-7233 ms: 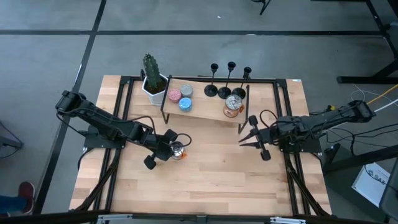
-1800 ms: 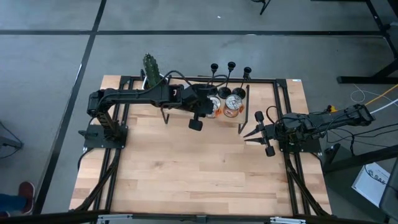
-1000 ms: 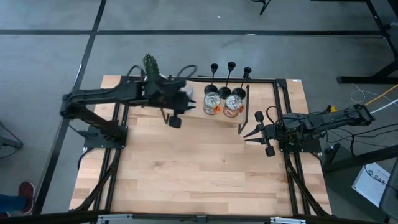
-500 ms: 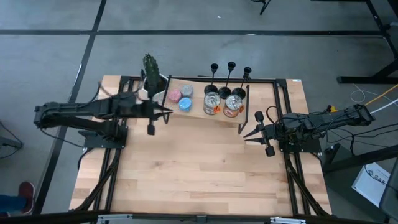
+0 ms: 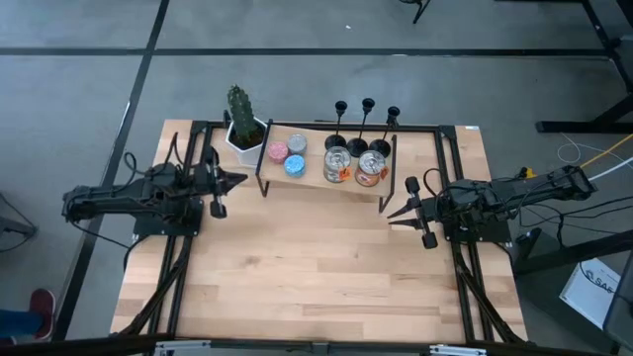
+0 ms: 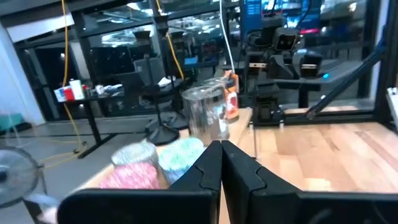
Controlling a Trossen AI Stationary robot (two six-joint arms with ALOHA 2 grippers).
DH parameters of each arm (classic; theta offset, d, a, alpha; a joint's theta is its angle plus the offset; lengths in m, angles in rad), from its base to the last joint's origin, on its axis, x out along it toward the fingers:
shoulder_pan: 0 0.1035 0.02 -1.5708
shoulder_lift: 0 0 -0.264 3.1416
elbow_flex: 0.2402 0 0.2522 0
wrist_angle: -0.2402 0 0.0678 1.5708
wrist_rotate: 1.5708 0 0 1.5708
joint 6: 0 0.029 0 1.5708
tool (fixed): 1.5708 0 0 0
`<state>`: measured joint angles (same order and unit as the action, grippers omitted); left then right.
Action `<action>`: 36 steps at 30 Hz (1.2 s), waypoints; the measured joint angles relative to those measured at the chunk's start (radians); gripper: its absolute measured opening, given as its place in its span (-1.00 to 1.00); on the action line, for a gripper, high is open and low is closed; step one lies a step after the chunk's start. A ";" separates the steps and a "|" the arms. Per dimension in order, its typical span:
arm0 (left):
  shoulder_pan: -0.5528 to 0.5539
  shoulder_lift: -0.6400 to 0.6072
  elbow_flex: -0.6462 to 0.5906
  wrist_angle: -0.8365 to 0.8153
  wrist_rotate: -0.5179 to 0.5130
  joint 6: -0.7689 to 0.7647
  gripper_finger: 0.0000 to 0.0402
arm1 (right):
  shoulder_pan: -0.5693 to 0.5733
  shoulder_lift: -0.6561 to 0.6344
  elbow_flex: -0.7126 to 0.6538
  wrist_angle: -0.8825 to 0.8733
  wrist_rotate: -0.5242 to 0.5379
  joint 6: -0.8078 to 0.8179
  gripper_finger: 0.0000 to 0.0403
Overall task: Pick & Place candle stick holders
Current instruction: Return to Home Position
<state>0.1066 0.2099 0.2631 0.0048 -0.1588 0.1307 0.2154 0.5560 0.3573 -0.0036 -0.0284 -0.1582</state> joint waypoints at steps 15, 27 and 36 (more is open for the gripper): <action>0.000 -0.207 -0.254 0.098 0.021 -0.064 -0.98 | 0.000 0.000 0.000 0.000 0.000 0.000 -0.68; 0.000 -0.208 -0.255 0.067 0.021 -0.031 -0.98 | 0.000 0.000 0.000 0.000 0.000 0.000 -0.68; 0.000 -0.208 -0.255 0.065 0.022 -0.062 -0.99 | 0.000 0.000 0.000 0.000 0.000 0.000 -0.68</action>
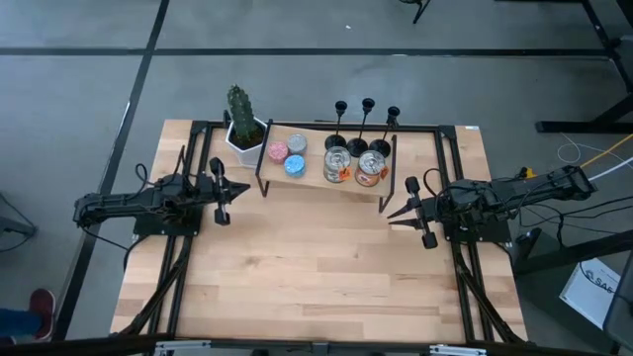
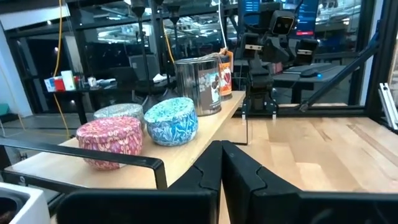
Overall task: Pick & Place candle stick holders
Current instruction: Return to Home Position
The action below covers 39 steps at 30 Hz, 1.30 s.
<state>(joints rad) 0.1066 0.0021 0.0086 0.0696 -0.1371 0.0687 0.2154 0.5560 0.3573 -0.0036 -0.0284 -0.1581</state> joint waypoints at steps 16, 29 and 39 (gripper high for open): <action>0.000 0.000 0.000 -0.019 -0.131 -0.036 -0.94 | 0.000 0.000 0.000 0.000 0.000 0.000 -0.68; 0.000 0.000 0.000 -0.020 -0.131 -0.128 -0.95 | 0.000 0.000 0.000 0.000 0.000 0.000 -0.68; 0.000 0.000 0.000 -0.020 -0.131 -0.101 -0.96 | 0.000 0.000 0.000 0.000 0.000 0.000 -0.68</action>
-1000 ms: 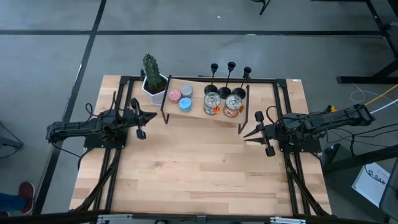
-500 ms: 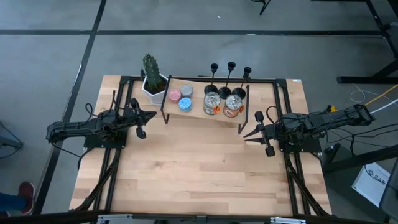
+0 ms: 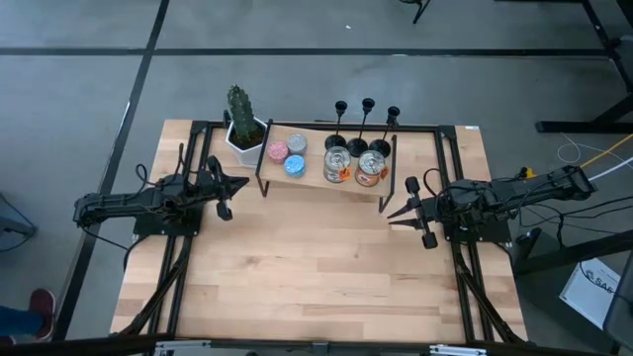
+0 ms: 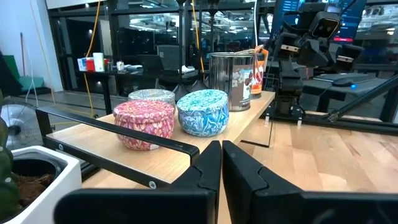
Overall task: Pick & Place candle stick holders
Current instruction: Return to Home Position
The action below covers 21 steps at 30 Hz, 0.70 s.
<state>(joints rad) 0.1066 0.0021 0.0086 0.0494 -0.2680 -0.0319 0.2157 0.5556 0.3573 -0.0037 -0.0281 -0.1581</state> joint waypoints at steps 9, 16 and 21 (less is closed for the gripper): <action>0.000 0.000 0.000 0.000 0.000 0.000 -0.95 | 0.000 0.000 0.000 0.000 0.000 0.000 -0.68; 0.000 0.000 0.000 0.000 0.000 0.000 -0.94 | 0.000 0.000 0.000 0.000 0.000 0.000 -0.68; 0.000 0.000 0.000 -0.001 0.000 0.000 -0.97 | 0.000 0.000 0.000 0.000 0.000 0.000 -0.68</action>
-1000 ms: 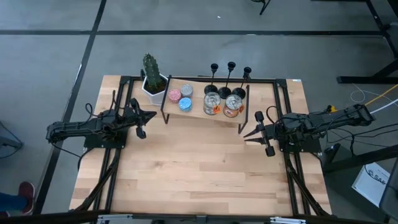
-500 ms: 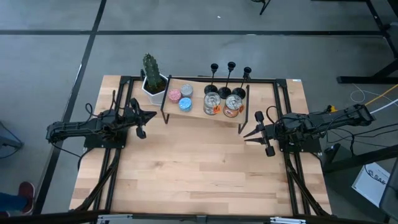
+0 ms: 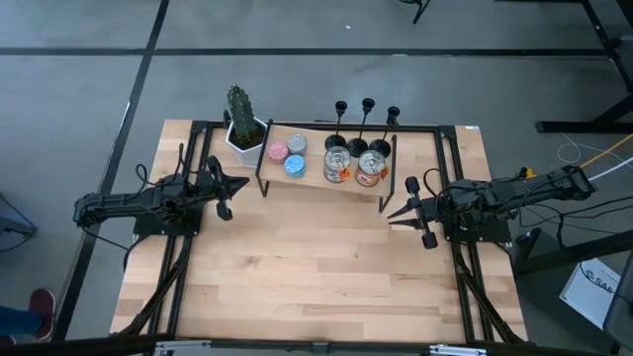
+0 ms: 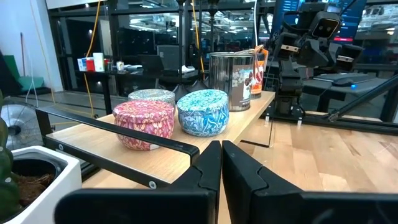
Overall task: Pick & Place candle stick holders
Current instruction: Return to Home Position
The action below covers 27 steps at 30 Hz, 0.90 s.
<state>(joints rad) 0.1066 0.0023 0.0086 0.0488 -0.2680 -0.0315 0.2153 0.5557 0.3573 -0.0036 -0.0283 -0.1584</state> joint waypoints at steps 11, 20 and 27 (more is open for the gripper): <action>0.000 0.000 0.000 0.000 0.000 0.000 -0.94 | 0.000 0.000 0.000 0.000 0.000 0.000 -0.68; 0.000 0.000 0.000 0.000 0.000 0.000 -0.96 | 0.000 0.000 0.000 0.000 0.000 0.000 -0.68; 0.000 0.000 0.000 0.000 0.000 0.000 -0.96 | 0.000 0.000 0.000 0.000 0.000 0.000 -0.68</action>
<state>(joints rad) 0.1066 0.0021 0.0086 0.0486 -0.2680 -0.0311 0.2157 0.5560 0.3573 -0.0037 -0.0280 -0.1581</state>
